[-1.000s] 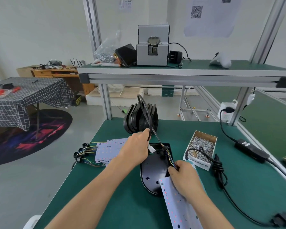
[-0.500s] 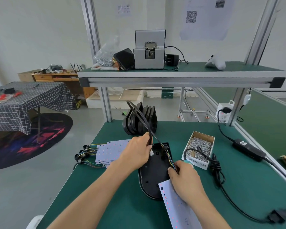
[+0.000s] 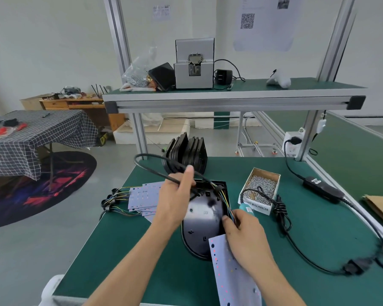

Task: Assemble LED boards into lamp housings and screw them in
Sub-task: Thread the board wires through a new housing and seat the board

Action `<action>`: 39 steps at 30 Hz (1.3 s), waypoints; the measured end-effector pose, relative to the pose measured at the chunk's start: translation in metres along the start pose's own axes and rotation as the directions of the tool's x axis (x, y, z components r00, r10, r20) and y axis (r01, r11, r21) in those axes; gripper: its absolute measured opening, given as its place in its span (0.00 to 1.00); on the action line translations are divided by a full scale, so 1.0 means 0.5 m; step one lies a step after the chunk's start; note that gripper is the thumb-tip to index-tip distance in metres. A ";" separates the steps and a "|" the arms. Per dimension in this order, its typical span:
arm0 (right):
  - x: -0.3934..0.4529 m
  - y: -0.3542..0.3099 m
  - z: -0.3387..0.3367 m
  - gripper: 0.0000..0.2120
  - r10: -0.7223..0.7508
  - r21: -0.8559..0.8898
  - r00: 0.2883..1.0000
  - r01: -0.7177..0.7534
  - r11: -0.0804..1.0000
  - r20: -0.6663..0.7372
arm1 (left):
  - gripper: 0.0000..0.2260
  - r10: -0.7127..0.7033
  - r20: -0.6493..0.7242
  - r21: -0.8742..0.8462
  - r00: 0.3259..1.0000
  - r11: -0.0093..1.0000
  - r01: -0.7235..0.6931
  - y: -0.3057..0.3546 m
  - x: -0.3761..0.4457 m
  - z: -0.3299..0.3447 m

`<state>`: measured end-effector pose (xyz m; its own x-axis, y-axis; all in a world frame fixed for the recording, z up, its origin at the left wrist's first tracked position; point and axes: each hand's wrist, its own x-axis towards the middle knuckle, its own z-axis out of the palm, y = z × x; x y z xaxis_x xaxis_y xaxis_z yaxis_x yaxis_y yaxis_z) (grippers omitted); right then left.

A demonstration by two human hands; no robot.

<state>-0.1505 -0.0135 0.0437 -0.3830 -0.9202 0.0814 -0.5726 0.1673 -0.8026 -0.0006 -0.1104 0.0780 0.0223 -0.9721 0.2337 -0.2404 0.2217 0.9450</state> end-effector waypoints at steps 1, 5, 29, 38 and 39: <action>-0.005 -0.004 -0.002 0.18 -0.005 -0.001 1.000 0.005 1.000 -0.005 | 0.27 -0.082 -0.010 -0.080 0.997 0.994 0.081 -0.001 -0.002 0.000; -0.020 -0.009 -0.012 0.19 -0.013 -0.009 1.000 0.012 1.000 -0.028 | 0.15 -0.073 -0.050 -0.101 0.996 0.993 0.067 -0.003 -0.002 -0.003; -0.046 0.009 0.036 0.16 -0.052 -0.034 0.999 0.052 0.998 -0.007 | 0.25 -0.011 0.184 0.635 0.983 0.765 -0.111 -0.018 -0.019 -0.044; -0.058 0.014 0.039 0.17 -0.057 -0.063 0.997 0.054 0.997 -0.058 | 0.27 -0.267 0.015 -0.214 0.963 0.940 0.264 0.020 -0.009 -0.076; -0.060 0.013 0.039 0.17 -0.059 -0.065 0.997 0.055 0.996 -0.059 | 0.25 -0.244 -0.003 -0.144 0.970 0.960 0.241 0.021 -0.006 -0.081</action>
<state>-0.1286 0.0082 0.0243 -0.3906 -0.9060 0.1631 -0.6390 0.1393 -0.7565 0.0359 -0.1022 0.0965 0.0833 -0.9965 -0.0035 -0.0852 -0.0106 0.9963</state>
